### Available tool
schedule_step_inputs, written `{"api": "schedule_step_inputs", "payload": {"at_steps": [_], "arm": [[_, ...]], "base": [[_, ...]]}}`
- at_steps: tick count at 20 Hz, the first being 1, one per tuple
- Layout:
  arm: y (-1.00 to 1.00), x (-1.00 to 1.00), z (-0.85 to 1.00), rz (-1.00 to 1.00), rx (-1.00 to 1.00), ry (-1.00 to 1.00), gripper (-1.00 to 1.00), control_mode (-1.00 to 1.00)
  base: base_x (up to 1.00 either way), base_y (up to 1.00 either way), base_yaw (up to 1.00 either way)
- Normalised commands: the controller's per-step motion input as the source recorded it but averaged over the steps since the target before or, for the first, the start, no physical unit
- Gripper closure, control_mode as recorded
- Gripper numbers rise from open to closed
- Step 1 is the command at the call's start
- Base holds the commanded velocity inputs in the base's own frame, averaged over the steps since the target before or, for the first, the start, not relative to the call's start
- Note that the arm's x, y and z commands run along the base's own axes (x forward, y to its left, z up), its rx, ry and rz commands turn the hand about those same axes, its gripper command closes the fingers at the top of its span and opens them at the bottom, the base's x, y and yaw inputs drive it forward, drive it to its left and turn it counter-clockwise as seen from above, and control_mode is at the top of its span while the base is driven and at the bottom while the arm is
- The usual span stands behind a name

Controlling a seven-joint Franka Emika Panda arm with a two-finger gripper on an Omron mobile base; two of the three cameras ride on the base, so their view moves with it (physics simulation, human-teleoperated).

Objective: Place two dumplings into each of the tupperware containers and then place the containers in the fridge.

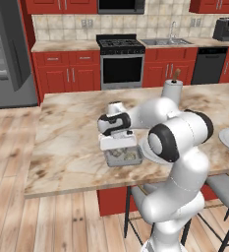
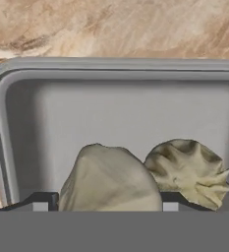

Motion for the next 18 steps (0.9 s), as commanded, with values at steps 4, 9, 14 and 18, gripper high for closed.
{"api": "schedule_step_inputs", "payload": {"at_steps": [4,9,14,18], "arm": [[-0.05,0.00,-0.17,-0.04,0.00,0.00,1.00,-1.00],[0.08,0.15,-0.20,0.00,0.00,0.00,1.00,-1.00],[0.05,0.04,-0.09,0.00,0.00,0.00,1.00,-1.00],[0.00,0.00,-0.02,0.00,0.00,0.02,-1.00,-1.00]], "base": [[0.00,0.00,0.00],[0.00,0.00,0.00],[0.00,0.00,0.00],[0.00,0.00,0.00]]}}
